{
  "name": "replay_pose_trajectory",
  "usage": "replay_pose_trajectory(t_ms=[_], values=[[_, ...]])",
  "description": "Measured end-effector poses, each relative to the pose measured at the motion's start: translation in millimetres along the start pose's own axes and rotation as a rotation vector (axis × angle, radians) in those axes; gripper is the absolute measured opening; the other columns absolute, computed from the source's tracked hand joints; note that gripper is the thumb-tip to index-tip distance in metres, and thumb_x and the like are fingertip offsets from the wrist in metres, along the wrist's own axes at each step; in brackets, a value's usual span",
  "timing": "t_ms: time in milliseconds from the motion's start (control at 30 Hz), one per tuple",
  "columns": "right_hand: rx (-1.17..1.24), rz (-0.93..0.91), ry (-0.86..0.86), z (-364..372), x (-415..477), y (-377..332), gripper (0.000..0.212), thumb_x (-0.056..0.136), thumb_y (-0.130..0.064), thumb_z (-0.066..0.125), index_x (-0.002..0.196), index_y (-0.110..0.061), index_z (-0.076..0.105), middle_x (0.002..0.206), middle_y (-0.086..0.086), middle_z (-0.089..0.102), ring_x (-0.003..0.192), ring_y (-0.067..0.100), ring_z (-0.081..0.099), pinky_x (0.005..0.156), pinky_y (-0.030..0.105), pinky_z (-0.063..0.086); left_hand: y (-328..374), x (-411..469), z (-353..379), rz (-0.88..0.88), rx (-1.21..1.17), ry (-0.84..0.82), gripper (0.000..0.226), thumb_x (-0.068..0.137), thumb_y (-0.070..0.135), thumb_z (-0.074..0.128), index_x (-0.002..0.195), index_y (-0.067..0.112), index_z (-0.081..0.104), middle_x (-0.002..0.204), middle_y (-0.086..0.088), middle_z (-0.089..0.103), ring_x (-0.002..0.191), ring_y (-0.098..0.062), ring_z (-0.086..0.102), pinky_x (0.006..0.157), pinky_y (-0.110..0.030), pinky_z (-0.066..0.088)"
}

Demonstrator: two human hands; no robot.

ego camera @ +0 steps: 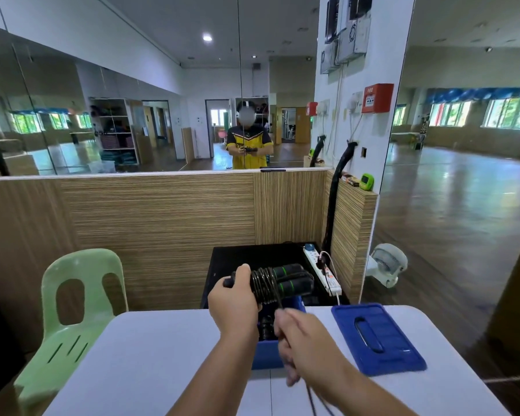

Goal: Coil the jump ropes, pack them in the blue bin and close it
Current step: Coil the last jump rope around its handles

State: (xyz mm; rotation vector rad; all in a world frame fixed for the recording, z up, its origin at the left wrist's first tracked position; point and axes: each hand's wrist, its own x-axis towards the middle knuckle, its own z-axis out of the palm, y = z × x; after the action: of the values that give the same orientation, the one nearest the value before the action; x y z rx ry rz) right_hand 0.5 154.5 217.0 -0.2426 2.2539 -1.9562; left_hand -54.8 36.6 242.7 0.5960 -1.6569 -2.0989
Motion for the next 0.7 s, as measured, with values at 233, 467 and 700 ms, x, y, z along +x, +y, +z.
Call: replay_pose_trajectory(t_ms=[233, 467, 700], values=[[0.264, 0.205, -0.057, -24.3, 3.4, 47.7, 0.045, 0.107, -0.043, 0.041, 0.071, -0.017, 0.044, 0.065, 0.004, 0.020, 0.049, 0.017, 0.015, 0.048, 0.029, 0.028, 14.3, -5.5, 3.1, -0.165, -0.199, -0.099, 0.028, 0.091, 0.030, 0.072, 0.077, 0.010, 0.058, 0.075, -0.006, 0.064, 0.070, -0.022, 0.060, 0.054, -0.032, 0.050], [0.407, 0.224, -0.018, -47.8, 19.5, 33.9, 0.038, 0.095, -0.022, 0.054, 0.062, -0.021, 0.035, 0.063, -0.001, 0.018, 0.052, 0.015, 0.012, 0.051, 0.031, 0.010, 17.4, -21.7, 2.5, -0.270, -0.214, -0.266, 0.021, 0.091, 0.027, 0.072, 0.087, 0.010, 0.060, 0.075, -0.006, 0.061, 0.067, -0.021, 0.057, 0.053, -0.030, 0.046], [0.103, 0.306, -0.145, -92.6, 55.3, -32.9, 0.022, 0.097, -0.021, 0.055, 0.078, -0.021, 0.066, 0.072, 0.003, 0.062, 0.063, 0.018, 0.062, 0.064, 0.032, 0.045, 2.8, -20.0, -8.3, -0.116, -0.018, -0.319, 0.025, 0.089, 0.027, 0.072, 0.074, 0.012, 0.059, 0.063, -0.001, 0.061, 0.067, -0.022, 0.060, 0.060, -0.033, 0.052]])
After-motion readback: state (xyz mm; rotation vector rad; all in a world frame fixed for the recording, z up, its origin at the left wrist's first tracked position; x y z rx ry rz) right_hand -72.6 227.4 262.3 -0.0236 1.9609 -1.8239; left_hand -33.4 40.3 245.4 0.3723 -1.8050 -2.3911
